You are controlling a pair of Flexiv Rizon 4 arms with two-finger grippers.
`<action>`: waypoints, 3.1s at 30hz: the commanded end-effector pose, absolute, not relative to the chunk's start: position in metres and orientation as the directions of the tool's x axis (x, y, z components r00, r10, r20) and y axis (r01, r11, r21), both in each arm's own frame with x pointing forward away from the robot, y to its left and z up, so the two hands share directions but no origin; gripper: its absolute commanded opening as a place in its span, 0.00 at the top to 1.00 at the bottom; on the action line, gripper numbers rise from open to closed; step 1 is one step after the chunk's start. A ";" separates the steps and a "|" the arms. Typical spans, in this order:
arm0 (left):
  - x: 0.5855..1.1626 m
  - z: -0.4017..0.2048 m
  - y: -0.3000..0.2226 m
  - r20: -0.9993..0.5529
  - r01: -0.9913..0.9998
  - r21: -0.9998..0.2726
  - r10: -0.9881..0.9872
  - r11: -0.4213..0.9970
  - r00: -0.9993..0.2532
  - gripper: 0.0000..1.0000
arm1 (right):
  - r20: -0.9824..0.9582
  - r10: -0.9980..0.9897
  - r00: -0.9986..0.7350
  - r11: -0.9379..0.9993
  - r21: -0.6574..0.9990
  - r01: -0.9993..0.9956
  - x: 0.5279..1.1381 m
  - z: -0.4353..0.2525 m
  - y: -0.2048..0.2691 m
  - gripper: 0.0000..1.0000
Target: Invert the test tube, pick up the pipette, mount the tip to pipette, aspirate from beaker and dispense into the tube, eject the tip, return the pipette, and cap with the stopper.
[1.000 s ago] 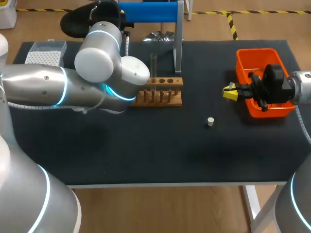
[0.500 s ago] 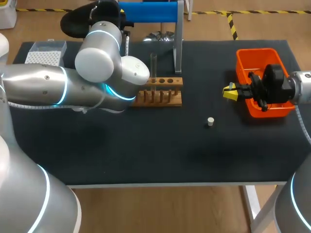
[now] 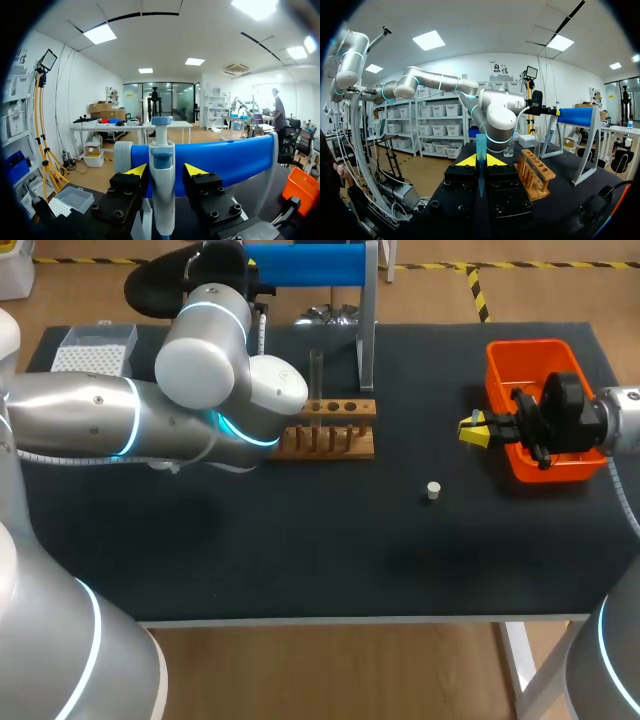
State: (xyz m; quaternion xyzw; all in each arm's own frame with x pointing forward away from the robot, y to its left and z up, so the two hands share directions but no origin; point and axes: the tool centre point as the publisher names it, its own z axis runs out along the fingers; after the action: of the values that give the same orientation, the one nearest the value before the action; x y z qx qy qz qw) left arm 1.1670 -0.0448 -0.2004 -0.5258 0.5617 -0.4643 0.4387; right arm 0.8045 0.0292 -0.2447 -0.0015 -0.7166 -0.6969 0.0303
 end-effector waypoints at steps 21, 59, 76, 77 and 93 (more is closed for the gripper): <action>1.173 -0.207 -0.048 -0.005 -0.188 -0.982 -0.998 0.016 -0.058 0.58 | 0.045 -0.038 -0.998 0.030 0.999 0.044 0.804 -0.244 0.029 1.00; 1.177 -0.209 -0.046 -0.005 -0.196 -0.980 -0.999 0.015 -0.053 0.65 | 0.045 -0.038 -0.998 0.030 0.999 0.044 0.804 -0.244 0.029 1.00; 1.175 -0.195 -0.043 -0.016 -0.178 -0.984 -0.999 0.024 -0.042 1.00 | 0.045 -0.038 -0.998 0.030 0.999 0.044 0.804 -0.244 0.029 1.00; 1.175 -0.193 -0.043 -0.017 -0.176 -0.984 -0.999 0.024 -0.042 1.00 | 0.045 -0.038 -0.998 0.030 0.999 0.044 0.804 -0.244 0.029 1.00; 1.177 -0.161 -0.039 -0.047 -0.134 -0.989 -0.998 0.054 -0.052 1.00 | 0.045 -0.038 -0.998 0.030 0.999 0.044 0.804 -0.244 0.029 1.00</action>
State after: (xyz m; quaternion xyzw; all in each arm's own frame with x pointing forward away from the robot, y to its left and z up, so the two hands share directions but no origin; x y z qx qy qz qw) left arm 1.1782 -0.0404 -0.1677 -0.5076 0.5520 -0.4651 0.4704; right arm 0.8045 0.0292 -0.2447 -0.0015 -0.7166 -0.6969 0.0303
